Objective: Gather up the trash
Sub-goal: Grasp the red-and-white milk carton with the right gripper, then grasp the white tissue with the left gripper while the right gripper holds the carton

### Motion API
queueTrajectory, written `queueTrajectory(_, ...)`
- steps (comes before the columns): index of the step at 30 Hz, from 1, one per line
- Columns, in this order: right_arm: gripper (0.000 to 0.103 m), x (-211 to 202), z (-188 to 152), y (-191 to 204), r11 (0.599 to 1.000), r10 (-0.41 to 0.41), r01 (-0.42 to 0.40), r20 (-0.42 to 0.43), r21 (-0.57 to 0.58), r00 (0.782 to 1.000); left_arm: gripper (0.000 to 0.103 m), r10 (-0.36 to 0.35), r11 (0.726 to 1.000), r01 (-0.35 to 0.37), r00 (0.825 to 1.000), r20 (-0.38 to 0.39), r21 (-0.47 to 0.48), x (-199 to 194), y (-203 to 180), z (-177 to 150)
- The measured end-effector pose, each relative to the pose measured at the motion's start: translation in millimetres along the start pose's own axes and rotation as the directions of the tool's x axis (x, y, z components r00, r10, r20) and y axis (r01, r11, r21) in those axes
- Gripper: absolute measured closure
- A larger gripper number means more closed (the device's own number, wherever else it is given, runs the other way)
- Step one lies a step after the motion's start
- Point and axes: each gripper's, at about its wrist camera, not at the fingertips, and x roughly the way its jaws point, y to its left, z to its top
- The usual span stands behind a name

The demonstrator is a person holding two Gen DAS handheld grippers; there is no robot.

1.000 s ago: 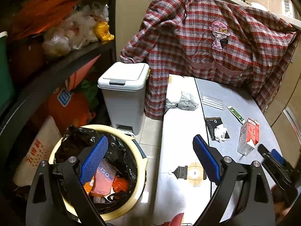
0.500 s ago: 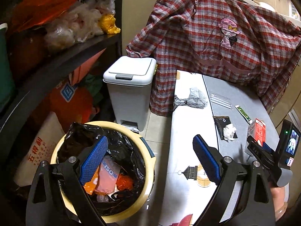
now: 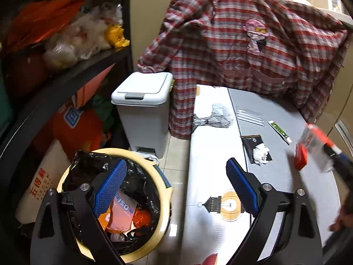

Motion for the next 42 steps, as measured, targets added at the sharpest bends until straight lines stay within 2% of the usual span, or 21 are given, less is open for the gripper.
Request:
queueTrajectory(3, 0.064, -28.0, 10.5, -15.3, 1.000, 0.006, -0.006, 0.037, -0.010, 0.999, 0.014, -0.021, 1.000, 0.021, 1.000, 0.005, 0.010, -0.3, -9.2, 1.4)
queueTrajectory(8, 0.064, -52.1, 14.0, -36.5, 1.000, 0.012, -0.013, 0.076, 0.012, 0.997, 0.014, -0.091, 0.996, 0.091, 0.996, -0.010, 0.004, 4.1, -25.2, 4.1)
queueTrajectory(13, 0.064, -45.8, 7.6, -51.9, 0.998, 0.027, -0.030, 0.054, 0.057, 0.998, 0.014, -0.139, 0.989, 0.140, 0.990, -0.030, 0.042, 25.0, -59.9, 8.1)
queueTrajectory(19, 0.064, -27.3, 1.6, -63.9, 0.997, 0.012, -0.012, 0.002, 0.078, 1.000, 0.016, -0.195, 0.974, 0.202, 0.977, -0.083, 0.102, 64.3, -106.9, 6.3)
queueTrajectory(21, 0.064, -18.5, -1.8, -66.9, 0.997, -0.001, 0.002, -0.022, 0.073, 1.000, 0.030, -0.220, 0.966, 0.231, 0.970, -0.102, 0.119, 79.9, -123.0, 5.9)
queueTrajectory(24, 0.064, -8.5, -6.1, -72.3, 0.997, -0.012, 0.016, -0.054, 0.075, 0.998, 0.044, -0.259, 0.950, 0.277, 0.957, -0.131, 0.147, 99.7, -142.0, 4.9)
queueTrajectory(28, 0.064, 0.4, -8.8, -78.3, 0.996, -0.024, 0.030, -0.079, 0.080, 0.997, 0.050, -0.283, 0.938, 0.309, 0.945, -0.166, 0.159, 121.5, -153.8, 1.7)
queueTrajectory(37, 0.064, 11.1, -8.9, -75.6, 0.997, -0.021, 0.027, -0.093, 0.070, 0.995, 0.065, -0.290, 0.936, 0.327, 0.927, -0.236, 0.134, 152.9, -153.0, -3.0)
queueTrajectory(40, 0.064, 10.7, -8.7, -75.4, 0.997, -0.023, 0.029, -0.091, 0.068, 0.996, 0.070, -0.308, 0.925, 0.354, 0.911, -0.273, 0.138, 157.7, -156.3, -5.5)
queueTrajectory(41, 0.064, 10.9, -8.6, -75.2, 0.997, -0.026, 0.032, -0.090, 0.067, 0.996, 0.083, -0.322, 0.920, 0.369, 0.904, -0.282, 0.133, 158.5, -156.8, -6.5)
queueTrajectory(42, 0.064, 11.1, -8.2, -75.3, 0.997, -0.028, 0.034, -0.090, 0.065, 0.996, 0.087, -0.331, 0.916, 0.380, 0.898, -0.288, 0.132, 159.4, -157.3, -6.9)
